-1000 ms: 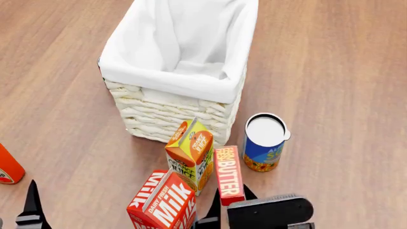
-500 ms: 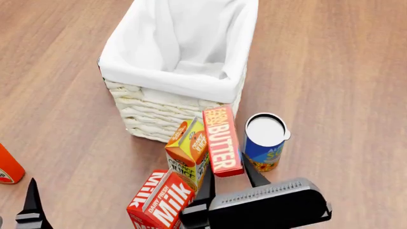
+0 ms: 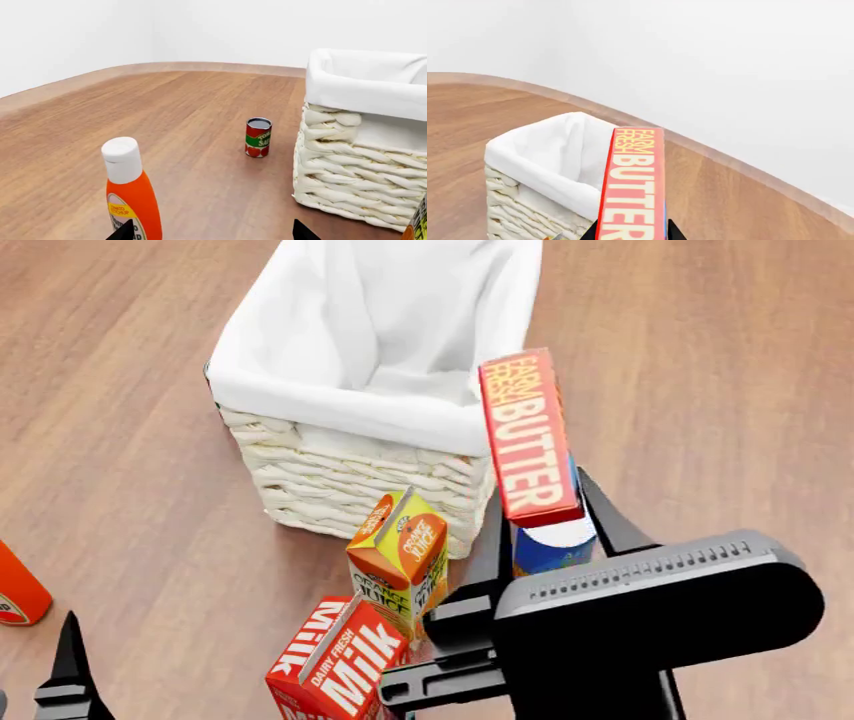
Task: Pick up the butter and put it in the basket.
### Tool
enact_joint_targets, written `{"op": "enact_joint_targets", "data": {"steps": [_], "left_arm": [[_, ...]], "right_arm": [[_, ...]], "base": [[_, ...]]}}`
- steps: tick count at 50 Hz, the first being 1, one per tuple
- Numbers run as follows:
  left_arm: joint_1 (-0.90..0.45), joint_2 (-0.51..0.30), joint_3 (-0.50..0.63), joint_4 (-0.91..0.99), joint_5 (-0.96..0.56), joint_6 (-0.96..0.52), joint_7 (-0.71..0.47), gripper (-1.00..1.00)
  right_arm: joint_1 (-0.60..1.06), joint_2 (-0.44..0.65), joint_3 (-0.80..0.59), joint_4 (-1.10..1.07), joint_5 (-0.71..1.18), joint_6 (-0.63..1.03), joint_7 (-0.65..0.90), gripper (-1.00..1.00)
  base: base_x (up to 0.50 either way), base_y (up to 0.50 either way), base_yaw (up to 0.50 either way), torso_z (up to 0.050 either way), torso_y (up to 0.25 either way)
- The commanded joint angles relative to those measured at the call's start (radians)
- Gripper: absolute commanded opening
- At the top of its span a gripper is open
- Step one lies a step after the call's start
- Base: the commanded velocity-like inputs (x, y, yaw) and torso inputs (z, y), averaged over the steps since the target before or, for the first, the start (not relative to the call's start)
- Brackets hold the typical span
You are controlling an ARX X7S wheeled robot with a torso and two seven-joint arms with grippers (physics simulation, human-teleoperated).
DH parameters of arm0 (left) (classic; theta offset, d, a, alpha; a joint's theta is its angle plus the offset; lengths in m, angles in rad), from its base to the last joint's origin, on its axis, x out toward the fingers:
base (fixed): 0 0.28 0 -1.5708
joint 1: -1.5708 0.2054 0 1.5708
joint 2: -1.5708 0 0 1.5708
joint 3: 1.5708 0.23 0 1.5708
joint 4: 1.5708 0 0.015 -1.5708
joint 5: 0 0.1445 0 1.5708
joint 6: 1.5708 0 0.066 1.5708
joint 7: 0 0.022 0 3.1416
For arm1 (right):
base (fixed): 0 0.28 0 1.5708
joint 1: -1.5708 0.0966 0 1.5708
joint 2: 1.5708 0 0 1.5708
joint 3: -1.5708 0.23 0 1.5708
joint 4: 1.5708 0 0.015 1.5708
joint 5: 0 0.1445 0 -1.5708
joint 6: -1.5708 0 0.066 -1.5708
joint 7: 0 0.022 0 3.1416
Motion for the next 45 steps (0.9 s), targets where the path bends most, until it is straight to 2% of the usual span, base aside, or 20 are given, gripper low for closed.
{"op": "enact_joint_targets", "data": {"steps": [1,14,20,35,45], "left_arm": [[0.004,0.019,-0.024,0.006,0.006,-0.003,0.018,1.00],[0.009,0.015,-0.027,0.012,0.001,-0.001,0.012,1.00],[0.011,0.015,-0.026,0.012,0.002,0.003,0.010,1.00],[0.007,0.008,-0.027,0.018,-0.007,0.001,0.007,1.00],[0.008,0.006,-0.027,0.017,-0.011,0.004,0.005,1.00]], "right_arm": [[0.116,0.036,0.136,0.029,0.095,0.021,0.023,-1.00],[0.194,0.092,0.212,0.140,0.165,0.032,-0.013,-1.00],[0.158,0.111,0.263,0.207,0.134,-0.042,-0.077,-1.00],[0.227,0.102,0.219,0.388,0.069,-0.081,-0.163,-1.00],[0.360,0.079,0.185,0.574,0.059,-0.068,-0.224,-1.00]], "base": [[0.00,0.00,0.00,0.000,0.010],[0.00,0.00,0.00,0.001,0.001],[0.00,0.00,0.00,0.000,0.002],[0.00,0.00,0.00,0.001,0.001],[0.00,0.00,0.00,0.000,0.001]]}}
